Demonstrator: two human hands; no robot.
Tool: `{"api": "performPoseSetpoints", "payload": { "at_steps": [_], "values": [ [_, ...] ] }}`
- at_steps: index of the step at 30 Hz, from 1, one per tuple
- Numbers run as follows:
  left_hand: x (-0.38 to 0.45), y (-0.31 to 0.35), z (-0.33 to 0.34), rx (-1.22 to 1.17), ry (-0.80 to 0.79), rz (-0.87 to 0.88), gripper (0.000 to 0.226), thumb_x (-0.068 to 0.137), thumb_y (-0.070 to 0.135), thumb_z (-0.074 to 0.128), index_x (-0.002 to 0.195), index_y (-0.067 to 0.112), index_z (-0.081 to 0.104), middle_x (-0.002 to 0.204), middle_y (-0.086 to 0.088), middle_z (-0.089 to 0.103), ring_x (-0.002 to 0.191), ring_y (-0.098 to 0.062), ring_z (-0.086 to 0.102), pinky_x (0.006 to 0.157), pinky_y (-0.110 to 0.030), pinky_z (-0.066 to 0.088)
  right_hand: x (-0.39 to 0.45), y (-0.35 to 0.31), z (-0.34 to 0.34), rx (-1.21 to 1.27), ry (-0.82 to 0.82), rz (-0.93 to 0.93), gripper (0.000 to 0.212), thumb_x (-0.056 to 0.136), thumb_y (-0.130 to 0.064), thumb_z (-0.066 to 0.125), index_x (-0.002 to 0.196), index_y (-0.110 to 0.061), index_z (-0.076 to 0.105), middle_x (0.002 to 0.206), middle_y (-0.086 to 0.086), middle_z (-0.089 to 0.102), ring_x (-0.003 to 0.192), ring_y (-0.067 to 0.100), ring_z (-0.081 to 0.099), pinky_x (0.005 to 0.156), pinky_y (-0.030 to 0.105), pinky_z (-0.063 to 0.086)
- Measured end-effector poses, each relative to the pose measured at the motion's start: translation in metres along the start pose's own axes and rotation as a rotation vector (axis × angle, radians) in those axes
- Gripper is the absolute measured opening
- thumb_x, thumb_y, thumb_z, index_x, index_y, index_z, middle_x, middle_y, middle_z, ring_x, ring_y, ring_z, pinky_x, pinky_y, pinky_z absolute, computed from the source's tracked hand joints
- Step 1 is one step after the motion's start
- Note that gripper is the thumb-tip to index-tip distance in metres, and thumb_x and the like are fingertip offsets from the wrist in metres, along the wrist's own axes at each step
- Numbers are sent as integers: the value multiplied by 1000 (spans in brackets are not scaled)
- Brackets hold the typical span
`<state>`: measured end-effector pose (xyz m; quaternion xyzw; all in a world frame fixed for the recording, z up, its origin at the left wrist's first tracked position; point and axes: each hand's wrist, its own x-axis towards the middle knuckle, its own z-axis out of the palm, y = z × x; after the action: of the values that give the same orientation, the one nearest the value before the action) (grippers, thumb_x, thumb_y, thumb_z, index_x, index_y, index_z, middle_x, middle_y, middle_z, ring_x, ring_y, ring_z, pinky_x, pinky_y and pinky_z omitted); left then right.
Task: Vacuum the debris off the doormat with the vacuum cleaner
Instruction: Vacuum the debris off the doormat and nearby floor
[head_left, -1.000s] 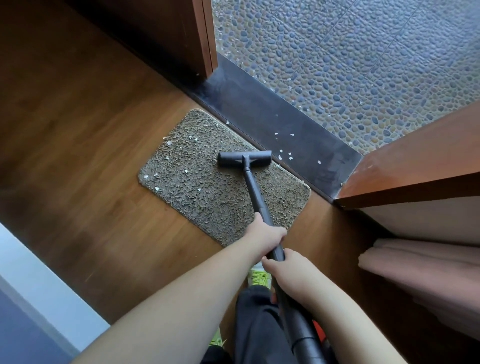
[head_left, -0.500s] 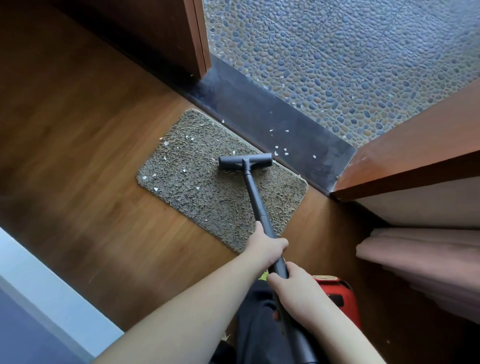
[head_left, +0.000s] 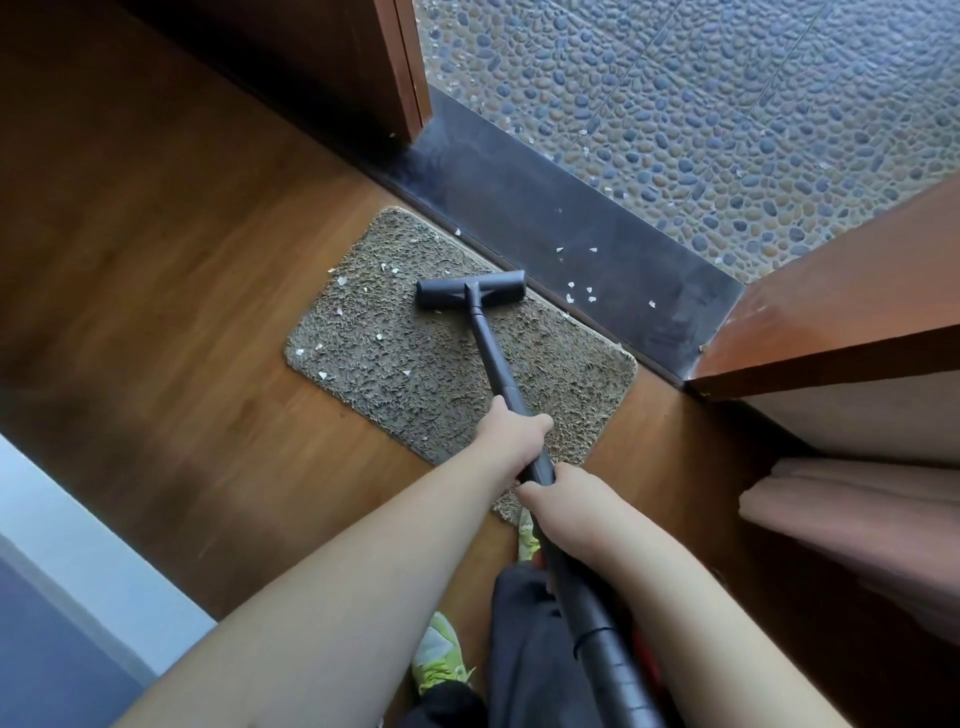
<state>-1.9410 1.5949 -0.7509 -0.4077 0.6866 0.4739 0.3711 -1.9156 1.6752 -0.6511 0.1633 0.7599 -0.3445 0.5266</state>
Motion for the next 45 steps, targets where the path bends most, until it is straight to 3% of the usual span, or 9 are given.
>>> {"api": "performPoseSetpoints", "payload": {
  "at_steps": [6, 9, 15, 22, 27, 33, 36, 43, 45],
  "values": [
    [-8, 2, 12, 24, -40, -46, 86, 82, 30, 67, 152, 16, 18, 134, -16, 52, 113, -34, 57, 95, -45, 53, -5, 17, -4, -91, 38, 32, 8, 90, -29, 47, 89, -22, 44, 89, 3, 59, 78, 27, 61, 69, 28, 47],
    [-21, -9, 22, 2, -78, -62, 92, 80, 30, 67, 154, 20, 12, 133, -15, 52, 113, -34, 58, 95, -46, 53, -19, 30, -5, -148, 42, 33, 8, 92, -28, 46, 85, -26, 42, 81, -3, 58, 64, 16, 58, 55, 20, 39],
    [-42, -37, 37, 22, -106, -46, 92, 80, 32, 63, 155, 22, 10, 135, -12, 52, 115, -31, 57, 101, -43, 48, -48, 57, 4, -39, 20, 42, 14, 86, -29, 49, 100, -31, 50, 80, 3, 67, 67, 23, 67, 66, 31, 53],
    [-47, -25, 33, -4, -138, -17, 92, 80, 33, 62, 156, 26, 11, 137, -10, 52, 113, -29, 58, 100, -43, 49, -49, 51, 2, 83, 76, 37, 4, 88, -22, 47, 88, -23, 51, 76, 4, 64, 59, 23, 67, 54, 28, 51],
    [-27, 8, 51, -9, -187, 43, 107, 48, 47, 59, 149, 31, 25, 129, -11, 57, 103, -36, 67, 92, -50, 55, -37, 45, -21, 162, 140, 26, 7, 91, -17, 44, 84, -19, 45, 69, 6, 62, 40, 19, 61, 45, 22, 44],
    [-13, 53, 74, 74, -216, 104, 69, 57, 34, 58, 122, 16, 45, 113, -16, 61, 95, -36, 67, 83, -49, 59, -12, 43, -60, 276, 159, 75, 9, 91, -18, 47, 83, -16, 48, 81, 11, 63, 58, 28, 67, 54, 30, 54],
    [-10, 64, 78, 138, -205, 115, 69, 63, 34, 60, 127, 12, 46, 117, -17, 60, 100, -34, 65, 84, -42, 58, -7, 44, -71, 385, 122, 92, 10, 92, -14, 45, 84, -11, 49, 76, 12, 58, 47, 23, 63, 46, 27, 50],
    [-17, 53, 83, 197, -200, 109, 67, 61, 37, 59, 123, 14, 46, 115, -16, 61, 100, -34, 65, 84, -45, 59, -21, 52, -68, 351, 127, 89, 12, 92, -17, 45, 82, -11, 49, 76, 11, 61, 60, 29, 67, 58, 39, 58],
    [-23, 44, 82, 216, -199, 102, 59, 65, 34, 60, 119, 14, 47, 111, -15, 61, 97, -34, 64, 83, -45, 59, -31, 54, -63, 366, 105, 95, 12, 94, -17, 44, 85, -10, 48, 76, 12, 59, 50, 23, 66, 46, 30, 53]
  ]
}}
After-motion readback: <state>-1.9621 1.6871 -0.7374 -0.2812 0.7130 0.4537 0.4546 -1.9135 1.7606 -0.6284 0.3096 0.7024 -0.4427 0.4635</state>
